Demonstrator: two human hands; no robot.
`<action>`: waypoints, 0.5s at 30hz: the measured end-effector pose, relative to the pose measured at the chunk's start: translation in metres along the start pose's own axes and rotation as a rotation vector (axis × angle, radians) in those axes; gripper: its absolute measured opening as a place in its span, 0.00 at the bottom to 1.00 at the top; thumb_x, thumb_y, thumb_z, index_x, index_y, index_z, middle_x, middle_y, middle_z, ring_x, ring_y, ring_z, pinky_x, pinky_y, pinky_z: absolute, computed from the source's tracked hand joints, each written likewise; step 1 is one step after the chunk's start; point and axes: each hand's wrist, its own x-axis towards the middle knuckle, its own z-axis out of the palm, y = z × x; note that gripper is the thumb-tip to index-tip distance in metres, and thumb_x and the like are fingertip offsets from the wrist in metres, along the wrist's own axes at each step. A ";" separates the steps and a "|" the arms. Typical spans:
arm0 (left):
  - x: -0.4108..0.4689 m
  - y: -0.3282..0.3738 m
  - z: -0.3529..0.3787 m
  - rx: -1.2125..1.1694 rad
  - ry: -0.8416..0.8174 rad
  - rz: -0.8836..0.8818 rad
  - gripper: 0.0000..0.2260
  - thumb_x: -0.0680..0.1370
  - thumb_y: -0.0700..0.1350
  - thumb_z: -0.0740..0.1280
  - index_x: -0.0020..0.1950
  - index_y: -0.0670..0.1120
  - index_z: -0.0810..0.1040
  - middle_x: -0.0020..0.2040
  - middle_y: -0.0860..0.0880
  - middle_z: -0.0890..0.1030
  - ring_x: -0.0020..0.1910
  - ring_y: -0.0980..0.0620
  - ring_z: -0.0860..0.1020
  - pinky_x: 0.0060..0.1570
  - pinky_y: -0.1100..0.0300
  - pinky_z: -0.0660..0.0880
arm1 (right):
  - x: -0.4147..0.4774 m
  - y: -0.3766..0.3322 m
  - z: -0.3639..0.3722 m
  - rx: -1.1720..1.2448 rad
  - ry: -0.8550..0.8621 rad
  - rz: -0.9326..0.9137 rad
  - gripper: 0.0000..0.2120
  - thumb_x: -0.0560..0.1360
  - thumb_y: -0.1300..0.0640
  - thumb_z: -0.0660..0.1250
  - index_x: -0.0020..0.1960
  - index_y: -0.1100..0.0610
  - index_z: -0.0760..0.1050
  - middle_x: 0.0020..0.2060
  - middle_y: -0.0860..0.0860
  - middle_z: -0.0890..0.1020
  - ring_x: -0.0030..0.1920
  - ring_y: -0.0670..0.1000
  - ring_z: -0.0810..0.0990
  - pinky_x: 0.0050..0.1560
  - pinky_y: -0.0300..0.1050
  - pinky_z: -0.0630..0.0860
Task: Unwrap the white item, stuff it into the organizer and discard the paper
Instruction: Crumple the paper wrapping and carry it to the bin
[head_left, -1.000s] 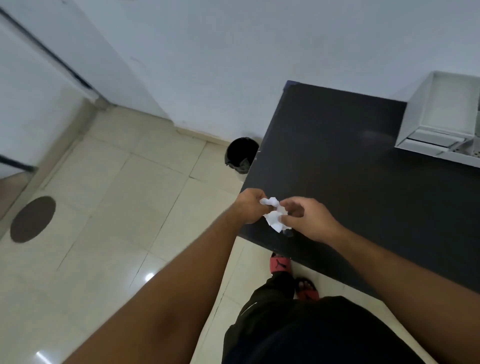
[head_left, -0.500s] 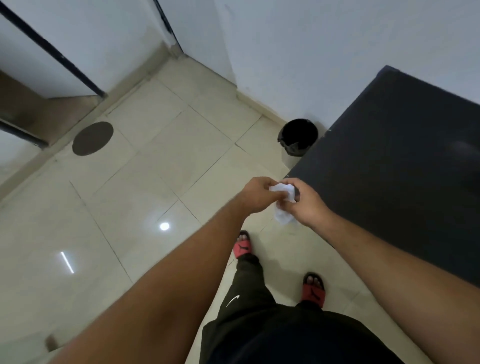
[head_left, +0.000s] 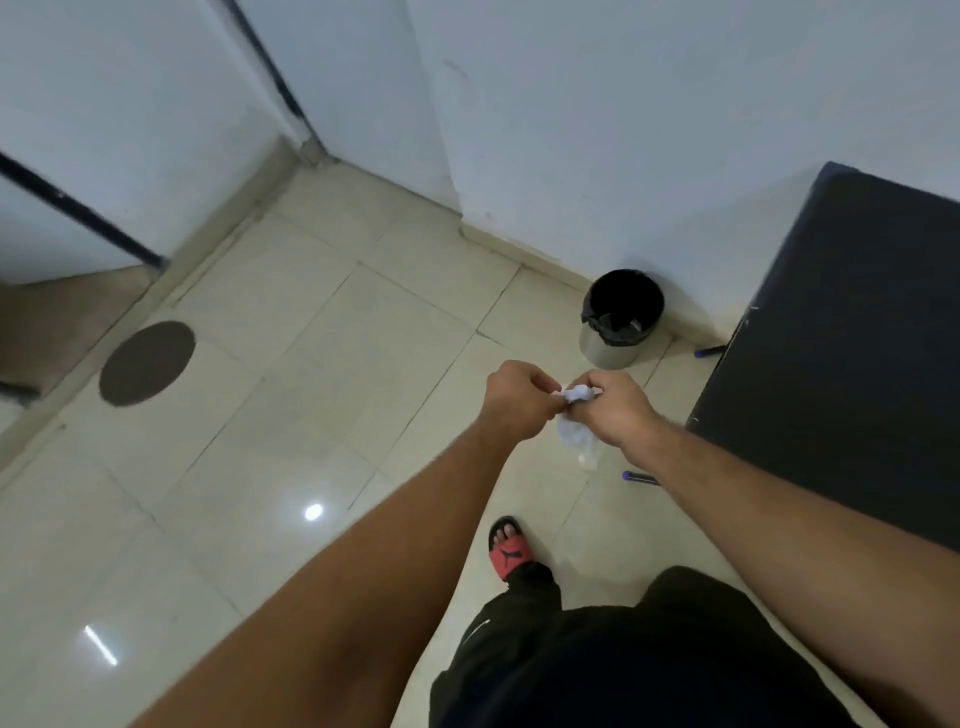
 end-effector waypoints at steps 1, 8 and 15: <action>0.011 0.003 -0.006 0.004 -0.020 0.018 0.05 0.74 0.44 0.76 0.46 0.43 0.85 0.38 0.48 0.83 0.38 0.52 0.81 0.31 0.66 0.73 | 0.006 -0.006 0.001 0.070 0.015 0.035 0.04 0.73 0.58 0.74 0.47 0.58 0.82 0.41 0.54 0.86 0.45 0.56 0.85 0.49 0.51 0.83; 0.083 0.039 -0.024 -0.055 -0.159 0.060 0.08 0.73 0.45 0.76 0.50 0.43 0.87 0.46 0.48 0.86 0.45 0.53 0.82 0.48 0.60 0.79 | 0.037 -0.037 -0.027 0.585 -0.069 0.053 0.11 0.77 0.70 0.66 0.58 0.66 0.81 0.53 0.57 0.85 0.49 0.50 0.85 0.49 0.37 0.82; 0.147 0.081 -0.039 0.013 -0.337 0.040 0.11 0.78 0.43 0.69 0.58 0.44 0.86 0.53 0.49 0.84 0.50 0.55 0.80 0.45 0.63 0.75 | 0.106 -0.042 -0.049 0.255 0.149 -0.042 0.09 0.72 0.65 0.75 0.51 0.56 0.84 0.43 0.56 0.86 0.41 0.53 0.84 0.48 0.51 0.83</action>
